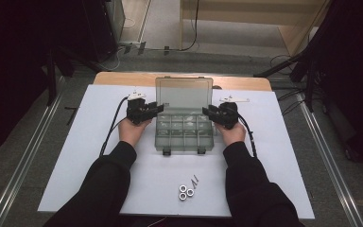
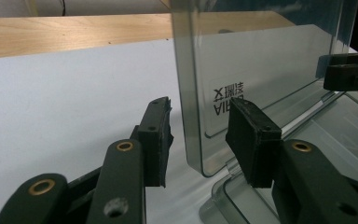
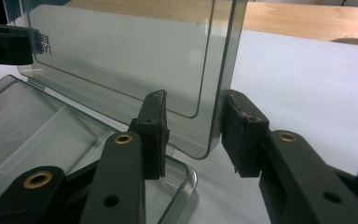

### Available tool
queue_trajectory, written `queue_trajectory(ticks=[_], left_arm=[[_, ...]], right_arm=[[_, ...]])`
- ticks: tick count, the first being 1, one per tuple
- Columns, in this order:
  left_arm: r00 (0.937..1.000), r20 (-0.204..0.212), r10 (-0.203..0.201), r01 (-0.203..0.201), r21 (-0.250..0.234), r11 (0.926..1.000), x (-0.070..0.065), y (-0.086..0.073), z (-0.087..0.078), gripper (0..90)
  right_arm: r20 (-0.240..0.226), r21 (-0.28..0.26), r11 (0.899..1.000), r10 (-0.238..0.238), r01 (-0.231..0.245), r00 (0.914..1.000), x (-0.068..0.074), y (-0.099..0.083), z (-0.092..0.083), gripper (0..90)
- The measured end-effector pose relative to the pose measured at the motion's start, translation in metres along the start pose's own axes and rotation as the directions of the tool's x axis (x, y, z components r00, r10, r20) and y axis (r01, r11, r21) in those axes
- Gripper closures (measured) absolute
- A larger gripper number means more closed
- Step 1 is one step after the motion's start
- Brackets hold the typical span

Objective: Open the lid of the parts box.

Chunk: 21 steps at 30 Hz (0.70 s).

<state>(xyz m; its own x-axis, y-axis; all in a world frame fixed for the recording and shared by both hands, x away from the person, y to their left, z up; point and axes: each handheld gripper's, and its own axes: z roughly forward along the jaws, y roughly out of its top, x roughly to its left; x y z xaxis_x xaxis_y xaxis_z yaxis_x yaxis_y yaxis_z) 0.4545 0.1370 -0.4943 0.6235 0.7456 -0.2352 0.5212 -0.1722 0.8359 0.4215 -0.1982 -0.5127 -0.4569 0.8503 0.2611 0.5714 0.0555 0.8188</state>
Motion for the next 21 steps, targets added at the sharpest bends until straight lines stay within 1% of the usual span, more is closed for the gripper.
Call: queue_trajectory(ticks=[3,4,5,11,13,15,17,19,21], left_arm=[[1.0,-0.002,-0.003,0.003,0.001,1.0,0.0,0.0,0.001,59.0],[1.0,-0.004,-0.001,0.001,0.006,1.0,0.0,0.0,0.002,59.0],[1.0,-0.006,0.001,-0.001,0.009,1.0,0.0,0.001,0.003,59.0],[0.9999,-0.013,-0.007,0.007,0.02,0.9998,0.0,-0.001,0.005,59.0],[0.9999,-0.014,-0.006,0.006,0.026,0.9997,0.001,-0.001,0.006,59.0],[0.9996,-0.01,-0.028,0.028,0.034,0.999,0.002,-0.002,0.008,58.9],[0.9995,-0.01,-0.031,0.032,0.037,0.9988,0.002,-0.003,0.008,58.9],[0.9994,-0.013,-0.033,0.034,0.05,0.9982,0.002,-0.005,0.01,58.9],[0.9991,-0.012,-0.041,0.042,0.05,0.9979,0.002,-0.005,0.011,58.8]], right_arm=[[0.004,0.009,1.0,0.008,-0.008,1.0,-0.001,-0.001,0.001,63.6],[-0.004,0.015,0.999,0.033,-0.033,0.9994,-0.002,-0.001,0.002,63.6],[-0.005,0.016,0.999,0.041,-0.04,0.9992,-0.003,-0.001,0.002,63.6],[-0.006,0.018,0.999,0.042,-0.042,0.9991,-0.004,-0.002,0.003,62.7],[-0.011,0.021,0.998,0.053,-0.053,0.9985,-0.005,-0.001,0.004,62.2],[-0.014,0.025,0.998,0.061,-0.06,0.9981,-0.007,-0.001,0.004,61.4],[-0.018,0.026,0.997,0.067,-0.067,0.9976,-0.007,-0.001,0.004,61.0],[-0.026,0.032,0.996,0.088,-0.087,0.9958,-0.009,-0.002,0.005,60.2],[-0.027,0.034,0.995,0.091,-0.09,0.9955,-0.009,-0.002,0.005,59.7]])
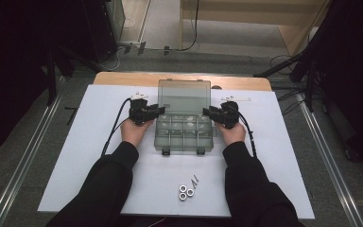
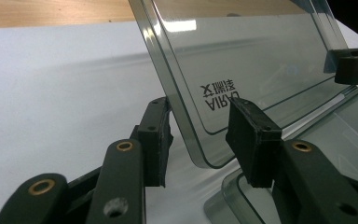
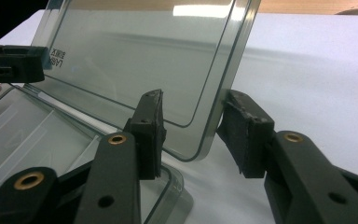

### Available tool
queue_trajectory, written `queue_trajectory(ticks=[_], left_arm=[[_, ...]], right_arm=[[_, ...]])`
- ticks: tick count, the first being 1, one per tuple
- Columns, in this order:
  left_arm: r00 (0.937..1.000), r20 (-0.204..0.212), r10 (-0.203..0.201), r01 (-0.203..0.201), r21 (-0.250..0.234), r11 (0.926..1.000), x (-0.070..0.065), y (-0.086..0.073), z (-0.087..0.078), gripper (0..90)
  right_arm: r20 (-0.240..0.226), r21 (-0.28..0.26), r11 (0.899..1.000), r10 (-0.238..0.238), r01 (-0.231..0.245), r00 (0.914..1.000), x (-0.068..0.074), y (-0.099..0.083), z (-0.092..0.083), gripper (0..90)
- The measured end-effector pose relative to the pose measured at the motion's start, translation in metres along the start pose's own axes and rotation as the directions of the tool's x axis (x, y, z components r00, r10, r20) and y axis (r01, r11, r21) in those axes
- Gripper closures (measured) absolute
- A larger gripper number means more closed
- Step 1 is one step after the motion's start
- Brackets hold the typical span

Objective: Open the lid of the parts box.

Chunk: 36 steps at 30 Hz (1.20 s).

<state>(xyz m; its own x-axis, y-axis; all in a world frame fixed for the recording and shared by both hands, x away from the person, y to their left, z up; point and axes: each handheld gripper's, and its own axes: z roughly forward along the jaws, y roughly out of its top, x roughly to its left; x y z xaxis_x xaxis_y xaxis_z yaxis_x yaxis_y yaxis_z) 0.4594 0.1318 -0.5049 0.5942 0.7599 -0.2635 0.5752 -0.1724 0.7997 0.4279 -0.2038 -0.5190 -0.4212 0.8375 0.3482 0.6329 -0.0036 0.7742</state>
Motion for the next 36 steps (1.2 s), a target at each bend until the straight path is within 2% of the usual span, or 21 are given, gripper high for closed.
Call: queue_trajectory(ticks=[2,14,20,23,24,26,28,36], left_arm=[[0.9999,0.003,-0.015,0.015,0.0,0.9999,0.0,0.0,0.001,58.8],[0.9995,0.006,-0.029,0.029,-0.002,0.9996,0.001,-0.001,0.002,55.9],[0.9997,0.007,-0.026,0.025,0.007,0.9997,0.003,0.0,0.0,47.9],[0.9993,0.003,-0.038,0.038,0.014,0.9992,0.005,0.001,-0.002,46.2],[0.999,0.005,-0.045,0.044,0.013,0.9989,0.005,0.001,-0.002,42.8],[0.9983,0.017,-0.056,0.056,0.02,0.9982,0.007,0.001,-0.004,42.6],[0.999,0.011,-0.044,0.044,0.022,0.9988,0.006,0.002,-0.006,42.5],[0.9984,0.049,-0.029,0.027,0.036,0.999,0.004,0.006,-0.015,38.7]], right_arm=[[0.001,0.001,1.0,0.006,-0.006,1.0,0.0,0.0,0.0,59.6],[0.007,0.004,1.0,0.011,-0.011,0.9999,0.0,0.0,0.0,57.6],[0.008,0.004,1.0,0.012,-0.012,0.9999,0.0,0.001,-0.002,54.3],[0.002,0.003,1.0,0.01,-0.01,0.9999,0.002,0.003,-0.004,51.5],[0.005,0.006,1.0,0.002,-0.002,1.0,0.003,0.003,-0.003,50.5],[0.006,0.016,1.0,-0.009,0.008,0.9999,0.005,0.003,-0.004,48.0],[0.0,0.021,1.0,-0.001,0.001,1.0,0.005,0.003,-0.004,45.5],[-0.016,0.039,0.999,0.017,-0.016,0.9997,0.004,0.005,-0.011,39.6]])
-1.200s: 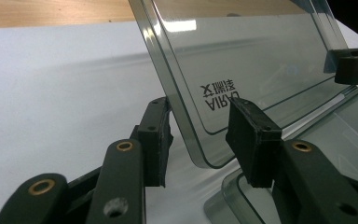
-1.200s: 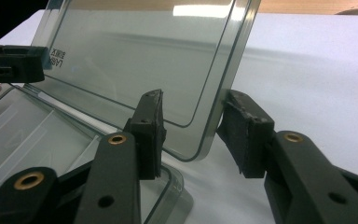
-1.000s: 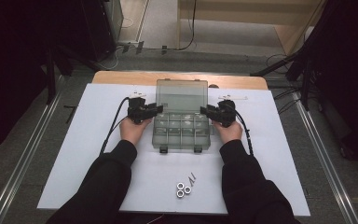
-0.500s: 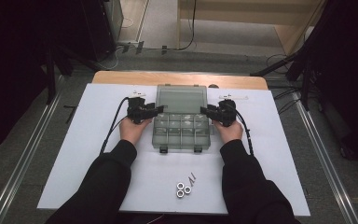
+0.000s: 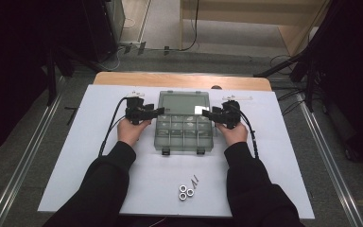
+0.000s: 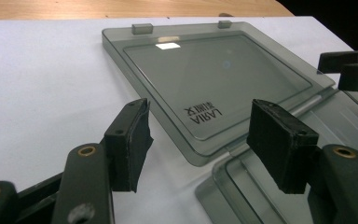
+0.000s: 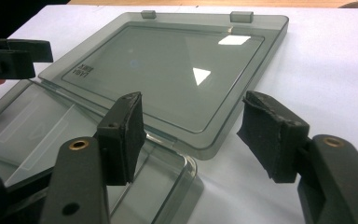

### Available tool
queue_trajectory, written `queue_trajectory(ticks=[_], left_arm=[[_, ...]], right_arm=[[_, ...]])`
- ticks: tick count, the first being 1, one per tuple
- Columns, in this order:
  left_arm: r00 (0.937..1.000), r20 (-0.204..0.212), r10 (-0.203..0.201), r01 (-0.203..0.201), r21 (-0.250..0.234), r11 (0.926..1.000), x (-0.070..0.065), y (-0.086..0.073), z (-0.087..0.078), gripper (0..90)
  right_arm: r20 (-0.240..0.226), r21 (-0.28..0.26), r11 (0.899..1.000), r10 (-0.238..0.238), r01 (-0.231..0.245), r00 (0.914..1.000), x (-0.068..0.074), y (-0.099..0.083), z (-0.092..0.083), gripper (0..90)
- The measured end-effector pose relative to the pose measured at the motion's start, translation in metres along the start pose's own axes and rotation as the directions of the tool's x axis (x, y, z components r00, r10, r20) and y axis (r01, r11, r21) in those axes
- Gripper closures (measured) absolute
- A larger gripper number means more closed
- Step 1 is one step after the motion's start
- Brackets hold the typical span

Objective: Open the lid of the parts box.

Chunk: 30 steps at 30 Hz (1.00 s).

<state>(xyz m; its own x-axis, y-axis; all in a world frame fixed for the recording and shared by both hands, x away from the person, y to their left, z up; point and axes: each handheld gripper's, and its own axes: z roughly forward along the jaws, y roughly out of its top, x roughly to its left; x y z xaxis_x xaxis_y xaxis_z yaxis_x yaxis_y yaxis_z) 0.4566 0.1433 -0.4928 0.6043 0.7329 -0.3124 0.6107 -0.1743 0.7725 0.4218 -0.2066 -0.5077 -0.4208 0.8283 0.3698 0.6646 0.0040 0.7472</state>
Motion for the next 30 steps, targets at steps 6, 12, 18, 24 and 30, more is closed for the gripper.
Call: queue_trajectory(ticks=[6,12,18,24,30], left_arm=[[0.9995,0.024,0.018,-0.019,0.02,0.9996,-0.003,0.002,-0.007,38.6],[0.9986,0.041,0.033,-0.035,0.027,0.999,-0.01,0.002,-0.013,38.5],[0.9966,0.058,0.059,-0.062,0.048,0.9969,-0.016,0.002,-0.018,32.9],[0.9953,0.062,0.075,-0.078,0.057,0.9953,-0.022,0.002,-0.024,32.9],[0.994,0.073,0.081,-0.086,0.067,0.994,-0.026,0.002,-0.03,32.8]], right_arm=[[-0.013,0.018,1.0,-0.01,0.01,0.9999,0.002,0.001,-0.006,36.3],[-0.033,0.046,0.997,-0.053,0.055,0.998,0.009,0.002,-0.01,34.3],[-0.043,0.071,0.995,-0.064,0.067,0.997,0.012,0.003,-0.013,32.9],[-0.058,0.077,0.992,-0.099,0.103,0.9935,0.02,0.003,-0.021,30.6],[-0.072,0.073,0.991,-0.105,0.11,0.9919,0.025,0.002,-0.027,29.5]])
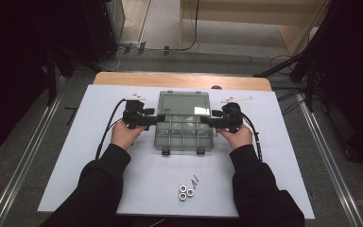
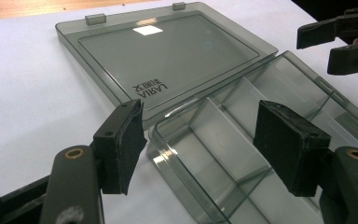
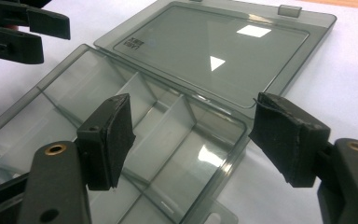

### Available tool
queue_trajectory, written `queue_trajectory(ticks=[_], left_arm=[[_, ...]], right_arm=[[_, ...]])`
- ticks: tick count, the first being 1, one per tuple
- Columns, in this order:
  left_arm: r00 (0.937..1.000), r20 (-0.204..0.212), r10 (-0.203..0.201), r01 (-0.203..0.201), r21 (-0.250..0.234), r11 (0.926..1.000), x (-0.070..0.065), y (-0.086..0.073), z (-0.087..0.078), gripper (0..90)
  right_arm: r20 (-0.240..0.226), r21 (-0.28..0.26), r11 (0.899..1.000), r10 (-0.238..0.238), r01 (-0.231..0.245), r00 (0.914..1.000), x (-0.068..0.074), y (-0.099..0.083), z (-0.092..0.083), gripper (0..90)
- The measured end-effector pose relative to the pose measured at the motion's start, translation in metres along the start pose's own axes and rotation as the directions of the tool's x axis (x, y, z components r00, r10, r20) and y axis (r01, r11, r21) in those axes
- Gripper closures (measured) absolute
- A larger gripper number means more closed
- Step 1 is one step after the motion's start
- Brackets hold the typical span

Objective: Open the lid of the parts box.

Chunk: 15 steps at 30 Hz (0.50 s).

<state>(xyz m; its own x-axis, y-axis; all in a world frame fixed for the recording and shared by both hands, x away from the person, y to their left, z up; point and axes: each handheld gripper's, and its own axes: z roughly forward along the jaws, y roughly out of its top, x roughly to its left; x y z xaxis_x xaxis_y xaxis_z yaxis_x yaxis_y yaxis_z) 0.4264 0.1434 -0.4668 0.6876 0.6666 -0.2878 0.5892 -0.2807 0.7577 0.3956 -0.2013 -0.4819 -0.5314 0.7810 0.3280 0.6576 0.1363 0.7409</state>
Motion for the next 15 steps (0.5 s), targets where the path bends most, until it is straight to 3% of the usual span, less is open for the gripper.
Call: queue_trajectory(ticks=[6,15], left_arm=[[0.9999,0.007,0.009,-0.009,-0.004,1.0,-0.004,-0.002,-0.003,32.8],[0.9995,0.007,0.032,-0.032,-0.005,0.9995,-0.012,-0.004,-0.011,32.8]], right_arm=[[0.001,0.013,0.999,-0.039,0.039,0.9992,0.006,-0.002,-0.004,28.6],[-0.03,0.02,0.998,-0.055,0.055,0.9981,0.013,-0.007,-0.013,27.9]])
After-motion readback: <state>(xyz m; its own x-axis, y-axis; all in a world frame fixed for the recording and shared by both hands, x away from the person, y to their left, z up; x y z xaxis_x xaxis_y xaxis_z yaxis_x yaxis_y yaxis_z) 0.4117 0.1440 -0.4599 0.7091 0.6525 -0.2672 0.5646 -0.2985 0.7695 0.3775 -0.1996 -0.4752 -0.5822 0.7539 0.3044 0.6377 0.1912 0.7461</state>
